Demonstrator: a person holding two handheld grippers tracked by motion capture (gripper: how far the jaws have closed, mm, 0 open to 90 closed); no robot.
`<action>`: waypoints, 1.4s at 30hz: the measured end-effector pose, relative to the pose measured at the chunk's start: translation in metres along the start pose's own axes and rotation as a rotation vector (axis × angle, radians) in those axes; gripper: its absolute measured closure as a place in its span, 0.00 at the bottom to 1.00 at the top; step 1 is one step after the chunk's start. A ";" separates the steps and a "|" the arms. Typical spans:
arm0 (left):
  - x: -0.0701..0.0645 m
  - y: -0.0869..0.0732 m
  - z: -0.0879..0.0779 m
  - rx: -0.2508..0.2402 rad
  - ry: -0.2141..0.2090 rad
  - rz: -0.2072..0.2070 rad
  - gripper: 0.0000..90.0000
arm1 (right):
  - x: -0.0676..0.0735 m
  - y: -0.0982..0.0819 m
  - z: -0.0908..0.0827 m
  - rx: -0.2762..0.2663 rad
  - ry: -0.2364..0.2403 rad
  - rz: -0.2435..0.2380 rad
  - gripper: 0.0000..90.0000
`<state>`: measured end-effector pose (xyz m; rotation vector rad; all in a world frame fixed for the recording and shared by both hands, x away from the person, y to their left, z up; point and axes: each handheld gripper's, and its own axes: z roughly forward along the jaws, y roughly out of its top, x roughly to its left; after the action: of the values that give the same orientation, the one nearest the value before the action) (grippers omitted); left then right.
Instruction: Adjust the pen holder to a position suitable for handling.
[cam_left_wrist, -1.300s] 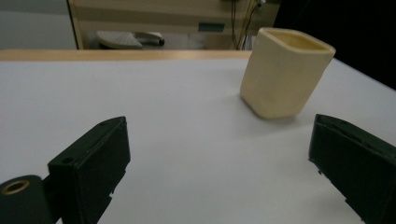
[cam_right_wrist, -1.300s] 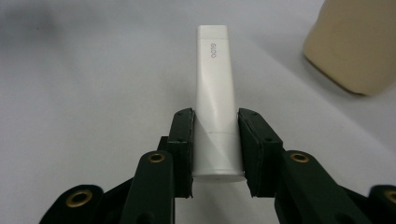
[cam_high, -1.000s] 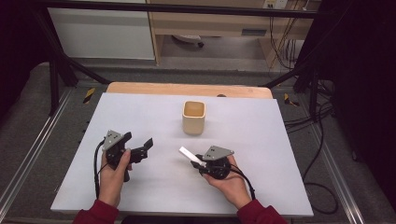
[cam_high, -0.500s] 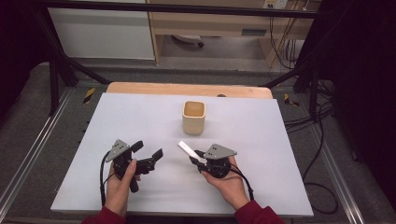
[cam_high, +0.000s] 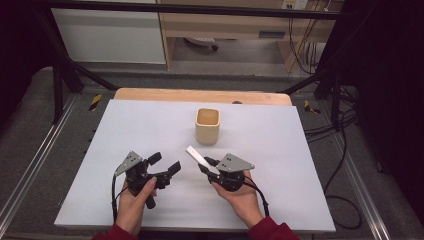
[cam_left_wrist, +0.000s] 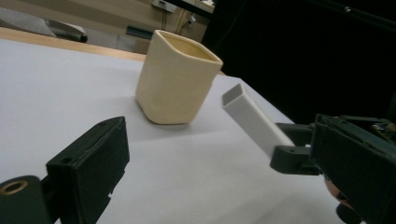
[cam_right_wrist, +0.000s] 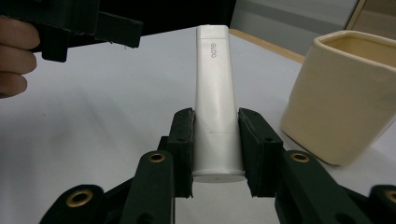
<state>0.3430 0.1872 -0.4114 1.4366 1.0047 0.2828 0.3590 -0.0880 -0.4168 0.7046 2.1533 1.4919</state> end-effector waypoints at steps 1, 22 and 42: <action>0.000 0.000 0.000 0.000 0.000 0.000 0.05 | 0.000 0.000 0.000 0.000 0.000 0.000 0.75; -0.005 -0.006 0.005 0.009 -0.050 -0.059 0.06 | 0.017 0.003 0.003 -0.029 -0.012 -0.016 0.75; -0.006 -0.010 0.009 -0.001 -0.116 -0.125 0.08 | 0.032 0.003 0.010 -0.039 0.000 -0.052 0.75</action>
<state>0.3419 0.1745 -0.4197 1.3670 0.9948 0.1073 0.3406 -0.0599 -0.4193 0.6301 2.1203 1.5024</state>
